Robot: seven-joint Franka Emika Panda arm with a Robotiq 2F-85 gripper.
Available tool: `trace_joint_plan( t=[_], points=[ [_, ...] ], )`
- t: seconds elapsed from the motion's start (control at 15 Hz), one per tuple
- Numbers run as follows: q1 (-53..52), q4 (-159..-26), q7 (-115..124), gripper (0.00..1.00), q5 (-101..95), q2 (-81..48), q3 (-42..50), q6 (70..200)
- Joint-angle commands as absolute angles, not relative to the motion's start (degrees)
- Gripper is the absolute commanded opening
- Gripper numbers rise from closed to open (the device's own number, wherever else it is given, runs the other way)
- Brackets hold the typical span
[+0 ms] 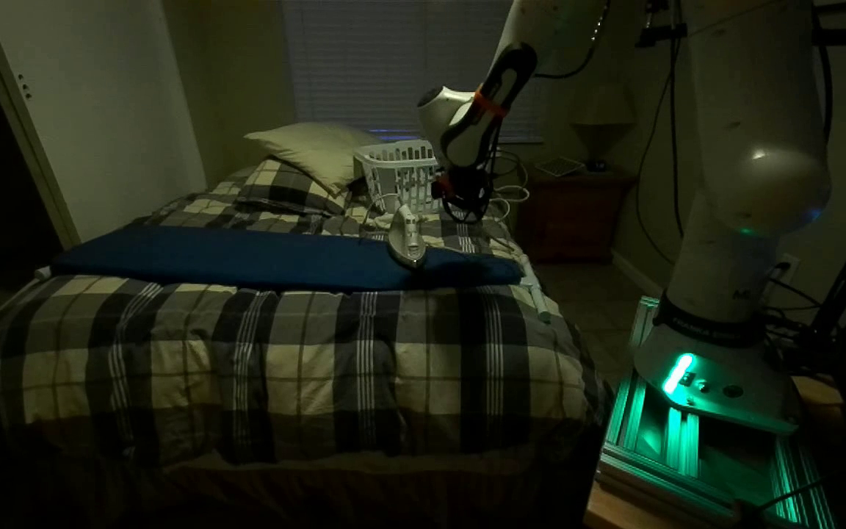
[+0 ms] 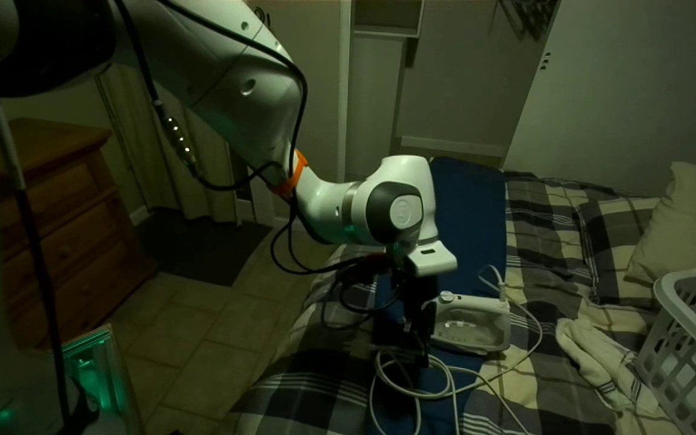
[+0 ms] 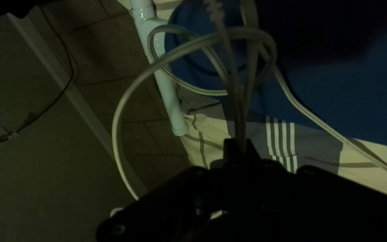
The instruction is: Move the power cord to the right side of the iron
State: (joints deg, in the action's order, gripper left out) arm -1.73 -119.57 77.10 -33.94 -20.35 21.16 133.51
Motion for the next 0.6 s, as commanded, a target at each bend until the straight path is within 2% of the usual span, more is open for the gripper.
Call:
trace_joint_plan(
  t=[0.0,0.27,0.33,0.47,0.53],
  points=[
    [0.01,-123.66,85.11,0.06,-40.11,-18.21,21.85,142.98],
    [1.67,-123.23,87.47,0.07,-38.74,-20.52,21.56,151.71],
    [1.91,-123.22,87.52,0.32,-38.37,-21.03,21.67,153.54],
    [2.0,-123.45,87.45,0.36,-37.56,-21.44,21.82,156.17],
    [2.25,-123.6,86.32,0.42,-36.47,-21.38,21.46,156.76]
  ],
)
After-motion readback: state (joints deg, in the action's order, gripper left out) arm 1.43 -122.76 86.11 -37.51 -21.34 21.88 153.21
